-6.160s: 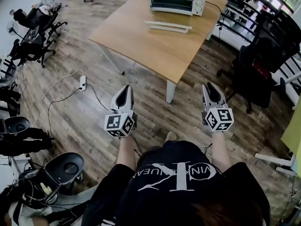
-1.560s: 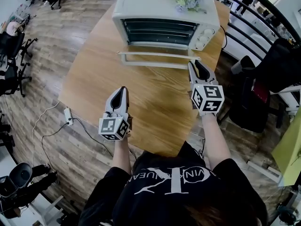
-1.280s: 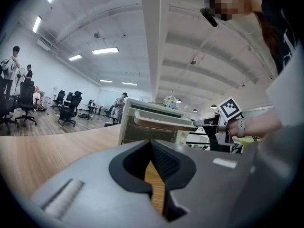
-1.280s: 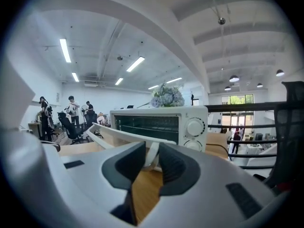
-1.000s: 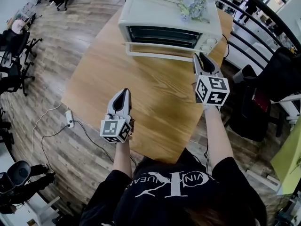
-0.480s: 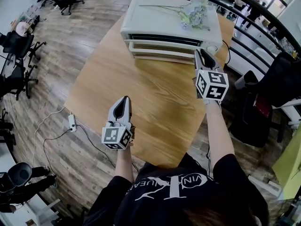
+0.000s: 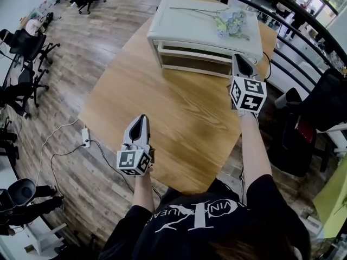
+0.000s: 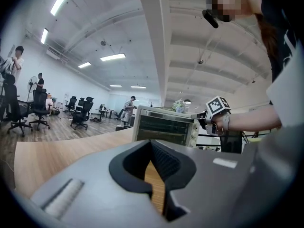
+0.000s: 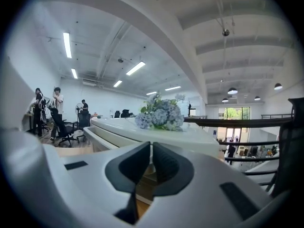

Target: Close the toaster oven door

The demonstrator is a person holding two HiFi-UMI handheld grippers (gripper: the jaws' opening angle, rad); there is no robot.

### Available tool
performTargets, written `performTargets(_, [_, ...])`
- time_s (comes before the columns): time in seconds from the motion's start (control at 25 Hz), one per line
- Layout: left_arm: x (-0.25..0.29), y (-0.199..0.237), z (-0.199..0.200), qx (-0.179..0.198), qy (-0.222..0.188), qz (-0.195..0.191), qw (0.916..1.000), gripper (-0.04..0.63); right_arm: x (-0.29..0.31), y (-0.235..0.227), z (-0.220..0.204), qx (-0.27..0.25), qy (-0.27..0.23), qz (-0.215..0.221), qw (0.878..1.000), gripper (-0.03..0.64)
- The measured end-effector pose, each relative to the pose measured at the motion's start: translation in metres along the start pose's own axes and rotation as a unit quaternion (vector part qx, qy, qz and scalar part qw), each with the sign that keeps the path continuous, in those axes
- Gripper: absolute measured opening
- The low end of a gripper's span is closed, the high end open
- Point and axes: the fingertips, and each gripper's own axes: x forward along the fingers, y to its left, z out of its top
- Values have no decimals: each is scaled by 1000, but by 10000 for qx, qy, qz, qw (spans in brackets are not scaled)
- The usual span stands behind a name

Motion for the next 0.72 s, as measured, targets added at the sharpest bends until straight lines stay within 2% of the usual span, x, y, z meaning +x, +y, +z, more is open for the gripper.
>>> performTargets(0.16, [-6, 4, 0, 31, -24, 97, 9999, 12, 4, 7, 2, -160, -2, 57, 9999, 26])
performTargets(0.36, [-13, 5, 2, 23, -42, 162, 9999, 12, -9, 19, 1, -94, -160, 289, 9994, 25])
performTargets(0.72, [-8, -1, 7, 92, -100, 10, 9999, 11, -45, 21, -5, -7, -252, 431, 9988, 22])
